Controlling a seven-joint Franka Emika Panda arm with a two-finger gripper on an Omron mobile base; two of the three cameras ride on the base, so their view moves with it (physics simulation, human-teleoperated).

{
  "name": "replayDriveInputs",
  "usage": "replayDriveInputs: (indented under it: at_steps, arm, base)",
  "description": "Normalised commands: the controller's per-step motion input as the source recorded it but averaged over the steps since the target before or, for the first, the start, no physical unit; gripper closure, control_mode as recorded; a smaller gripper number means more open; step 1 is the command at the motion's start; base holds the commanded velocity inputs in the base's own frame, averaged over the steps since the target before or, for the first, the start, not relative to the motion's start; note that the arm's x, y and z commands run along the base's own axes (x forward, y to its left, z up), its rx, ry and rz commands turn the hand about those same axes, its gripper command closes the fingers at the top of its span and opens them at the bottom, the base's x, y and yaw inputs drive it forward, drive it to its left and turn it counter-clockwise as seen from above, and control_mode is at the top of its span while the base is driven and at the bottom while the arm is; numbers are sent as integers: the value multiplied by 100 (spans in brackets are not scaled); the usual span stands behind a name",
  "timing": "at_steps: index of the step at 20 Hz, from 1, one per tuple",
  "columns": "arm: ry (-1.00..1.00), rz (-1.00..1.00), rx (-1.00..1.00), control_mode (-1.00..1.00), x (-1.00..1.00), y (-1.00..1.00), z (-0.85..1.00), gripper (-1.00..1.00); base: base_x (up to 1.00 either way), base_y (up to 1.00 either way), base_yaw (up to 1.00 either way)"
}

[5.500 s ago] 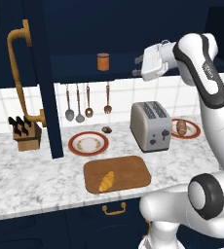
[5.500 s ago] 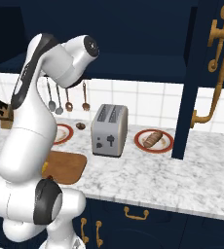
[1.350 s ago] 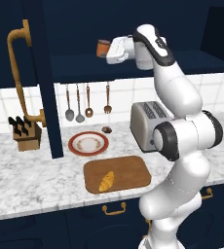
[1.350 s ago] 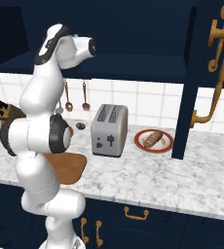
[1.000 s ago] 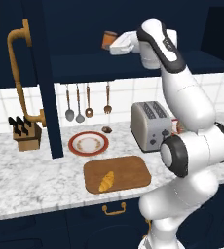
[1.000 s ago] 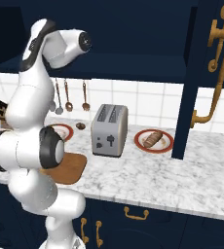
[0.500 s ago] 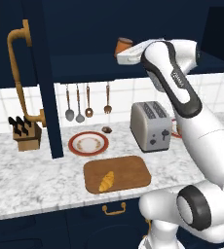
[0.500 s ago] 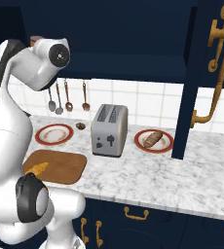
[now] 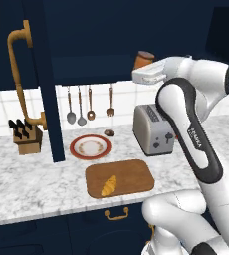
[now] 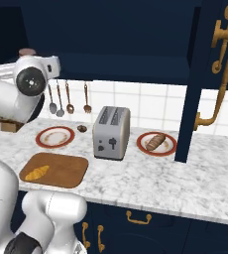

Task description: From the different types of pastries on the counter, select a croissant and place it on the cutting board. Then retrieve a jar of jam from the cabinet and place it alongside the croissant on the cutting board.

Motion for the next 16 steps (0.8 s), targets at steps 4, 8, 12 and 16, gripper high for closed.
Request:
replayDriveInputs:
  at_steps: [4, 8, 12, 16]
  arm:
    - [1, 0, 0, -100, -100, -23, -22, 100]
    - [7, 0, -1, -100, -100, -12, -27, 100]
    - [4, 1, -10, -100, -96, 0, -54, 100]
    - [21, 10, -16, -100, -25, 0, -66, 100]
  base:
    - [0, 0, 0]
    - [0, 0, 0]
    - [0, 0, 0]
    - [0, 0, 0]
